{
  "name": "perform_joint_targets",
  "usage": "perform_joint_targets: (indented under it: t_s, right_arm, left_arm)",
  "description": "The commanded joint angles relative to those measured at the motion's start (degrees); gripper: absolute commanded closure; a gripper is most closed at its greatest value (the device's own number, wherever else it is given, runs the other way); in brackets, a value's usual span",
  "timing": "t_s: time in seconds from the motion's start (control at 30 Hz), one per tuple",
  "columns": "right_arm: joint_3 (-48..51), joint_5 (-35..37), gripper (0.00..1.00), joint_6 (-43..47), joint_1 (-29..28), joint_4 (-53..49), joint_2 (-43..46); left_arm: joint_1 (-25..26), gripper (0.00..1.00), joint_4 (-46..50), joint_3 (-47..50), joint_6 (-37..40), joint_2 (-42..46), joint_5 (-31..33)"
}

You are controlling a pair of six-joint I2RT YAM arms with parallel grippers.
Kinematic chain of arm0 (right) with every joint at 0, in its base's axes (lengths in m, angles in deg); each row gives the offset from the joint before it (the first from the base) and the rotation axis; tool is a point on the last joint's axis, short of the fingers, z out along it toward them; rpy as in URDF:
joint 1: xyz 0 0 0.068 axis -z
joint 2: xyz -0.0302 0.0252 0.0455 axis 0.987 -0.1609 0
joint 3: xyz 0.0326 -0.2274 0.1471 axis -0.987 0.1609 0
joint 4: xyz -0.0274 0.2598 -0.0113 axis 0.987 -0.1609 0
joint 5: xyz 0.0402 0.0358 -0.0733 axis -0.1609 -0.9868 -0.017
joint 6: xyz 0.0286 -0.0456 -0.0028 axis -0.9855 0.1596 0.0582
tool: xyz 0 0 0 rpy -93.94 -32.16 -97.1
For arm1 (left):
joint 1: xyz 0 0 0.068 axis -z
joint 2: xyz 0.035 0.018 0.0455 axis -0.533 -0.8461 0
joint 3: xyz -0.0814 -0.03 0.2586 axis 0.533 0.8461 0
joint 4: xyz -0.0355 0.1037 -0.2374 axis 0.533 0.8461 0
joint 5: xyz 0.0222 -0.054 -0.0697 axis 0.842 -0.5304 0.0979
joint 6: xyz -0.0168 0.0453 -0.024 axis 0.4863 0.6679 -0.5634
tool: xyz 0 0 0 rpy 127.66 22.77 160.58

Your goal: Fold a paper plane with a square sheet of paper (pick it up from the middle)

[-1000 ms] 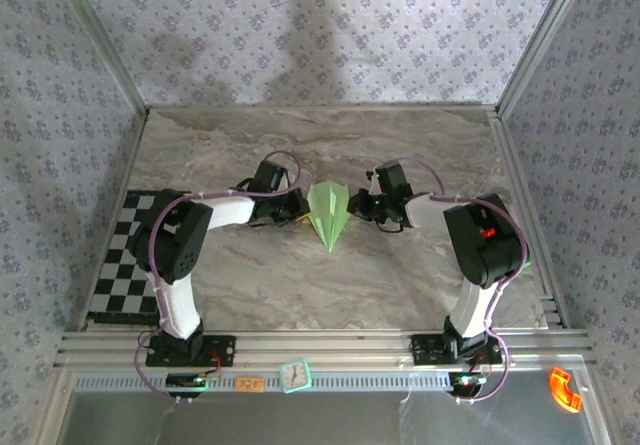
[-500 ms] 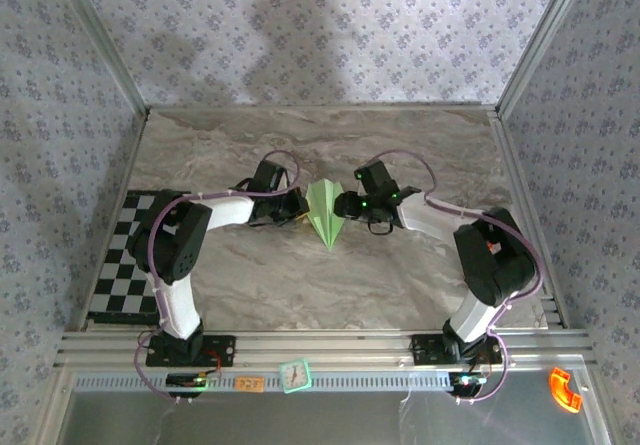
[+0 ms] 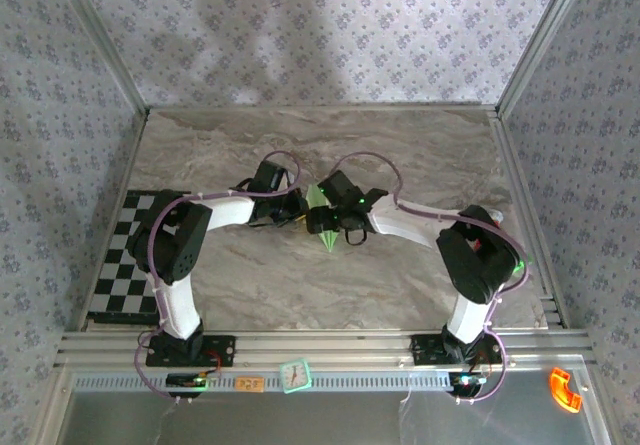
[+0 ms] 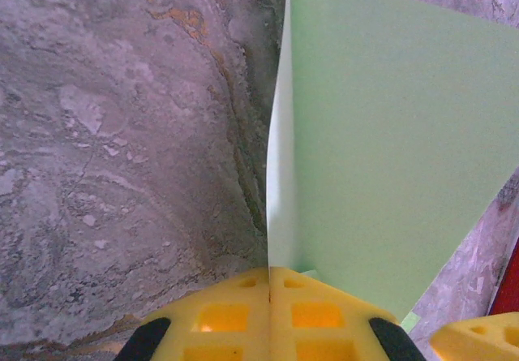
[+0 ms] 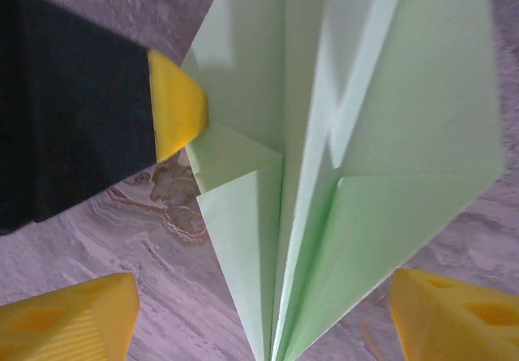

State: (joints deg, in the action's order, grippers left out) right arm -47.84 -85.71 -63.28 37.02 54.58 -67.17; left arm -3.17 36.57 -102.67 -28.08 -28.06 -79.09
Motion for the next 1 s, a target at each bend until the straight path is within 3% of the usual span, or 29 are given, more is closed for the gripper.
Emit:
perform_joint_targets:
  t_s: [0.0,0.23,0.53,0.97]
  right_arm:
    - [-2.5,2.9,0.14,0.9,-0.7,-3.6,-2.6]
    - [-5.4,4.0,0.14,1.0,-1.0,-6.5,-5.6]
    - [-6.2,4.0,0.21,1.2,-0.6,-7.7,-6.8]
    - [-5.8,5.2,0.48,-0.4,0.0,-7.5,-5.2]
  left_arm:
    - [0.5,0.97,1.3,-1.8,-0.6,2.2,-0.3]
    - [0.5,0.96,1.3,-2.1,-0.6,2.3,-0.9]
    - [0.4,0.96,1.3,-2.1,-0.4,2.3,-1.3]
    - [0.5,0.96,1.4,-1.8,-0.2,2.3,-1.2]
